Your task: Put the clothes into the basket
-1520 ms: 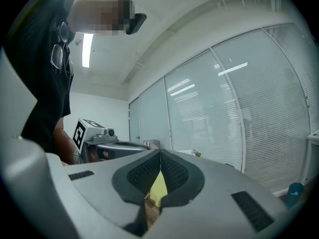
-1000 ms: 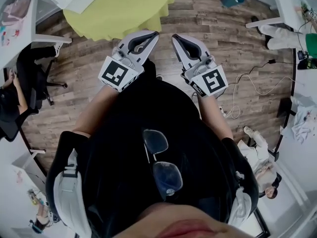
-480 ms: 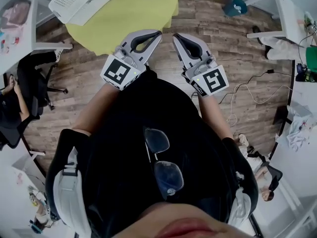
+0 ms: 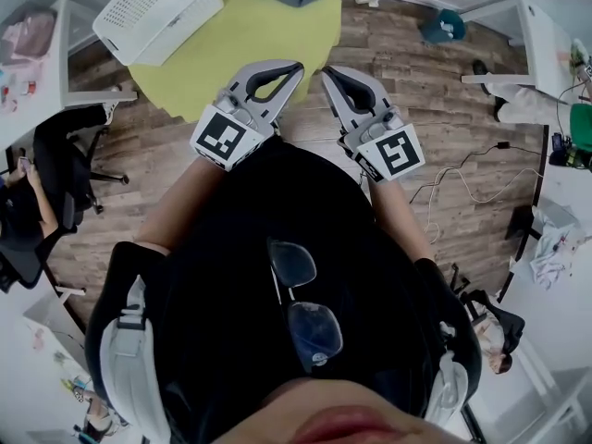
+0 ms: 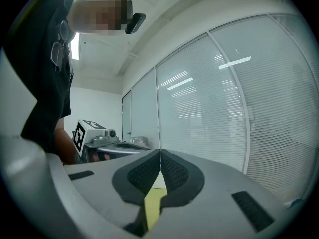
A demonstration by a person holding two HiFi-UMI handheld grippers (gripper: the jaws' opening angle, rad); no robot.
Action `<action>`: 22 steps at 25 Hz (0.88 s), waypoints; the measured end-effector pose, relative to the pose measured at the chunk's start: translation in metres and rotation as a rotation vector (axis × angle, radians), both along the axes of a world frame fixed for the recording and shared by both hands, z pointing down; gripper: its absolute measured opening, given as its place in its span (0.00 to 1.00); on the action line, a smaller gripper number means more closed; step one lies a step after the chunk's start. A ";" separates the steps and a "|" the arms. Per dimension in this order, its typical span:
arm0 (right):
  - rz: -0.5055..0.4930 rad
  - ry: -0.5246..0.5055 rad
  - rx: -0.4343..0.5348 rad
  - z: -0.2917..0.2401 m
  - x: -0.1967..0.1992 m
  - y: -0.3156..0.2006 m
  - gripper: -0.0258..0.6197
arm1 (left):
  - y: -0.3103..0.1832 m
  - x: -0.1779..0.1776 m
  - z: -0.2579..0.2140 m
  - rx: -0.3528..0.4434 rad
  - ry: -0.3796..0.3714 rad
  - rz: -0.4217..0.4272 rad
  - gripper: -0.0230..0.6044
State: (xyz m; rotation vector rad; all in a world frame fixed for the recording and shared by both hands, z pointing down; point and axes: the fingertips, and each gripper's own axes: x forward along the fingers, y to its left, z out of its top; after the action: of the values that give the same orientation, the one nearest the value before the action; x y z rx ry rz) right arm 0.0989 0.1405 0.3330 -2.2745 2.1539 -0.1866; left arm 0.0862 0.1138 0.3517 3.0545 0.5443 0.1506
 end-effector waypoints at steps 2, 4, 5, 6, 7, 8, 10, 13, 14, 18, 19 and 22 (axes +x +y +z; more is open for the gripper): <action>0.000 0.002 -0.005 0.001 0.004 -0.008 0.08 | -0.008 0.004 0.000 0.005 -0.002 0.003 0.05; -0.002 0.004 -0.011 0.002 0.008 -0.017 0.08 | -0.017 0.008 -0.001 -0.003 0.004 -0.001 0.05; -0.003 0.005 -0.013 0.002 0.009 -0.021 0.08 | -0.021 0.008 -0.001 -0.001 0.002 -0.001 0.05; -0.004 0.005 -0.014 0.003 0.010 -0.026 0.08 | -0.026 0.009 0.000 0.003 -0.001 0.000 0.05; -0.006 0.006 -0.014 0.003 0.011 -0.030 0.08 | -0.030 0.010 0.000 0.004 -0.002 -0.001 0.05; -0.008 0.005 -0.015 0.004 0.012 -0.034 0.08 | -0.034 0.010 0.000 0.000 0.001 -0.005 0.05; -0.017 0.004 -0.017 0.006 0.012 -0.042 0.08 | -0.043 0.012 0.001 -0.015 0.010 -0.021 0.05; -0.036 0.004 -0.020 0.008 0.011 -0.051 0.08 | -0.052 0.012 0.003 -0.016 0.005 -0.041 0.05; -0.042 0.003 -0.021 0.009 0.012 -0.054 0.08 | -0.055 0.012 0.004 -0.012 -0.001 -0.046 0.05; -0.072 -0.001 -0.025 0.013 0.022 -0.065 0.08 | -0.067 0.019 0.007 -0.019 -0.002 -0.083 0.05; -0.081 0.000 -0.025 0.014 0.025 -0.069 0.08 | -0.071 0.022 0.007 -0.019 0.002 -0.095 0.05; -0.110 0.001 -0.022 0.017 0.038 -0.081 0.08 | -0.084 0.031 0.009 0.003 -0.007 -0.127 0.05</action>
State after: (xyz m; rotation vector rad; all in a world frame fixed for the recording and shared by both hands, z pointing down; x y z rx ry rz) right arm 0.1369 0.0598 0.3497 -2.1680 2.2903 -0.2107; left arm 0.1169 0.0296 0.3609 3.0780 0.3490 0.1583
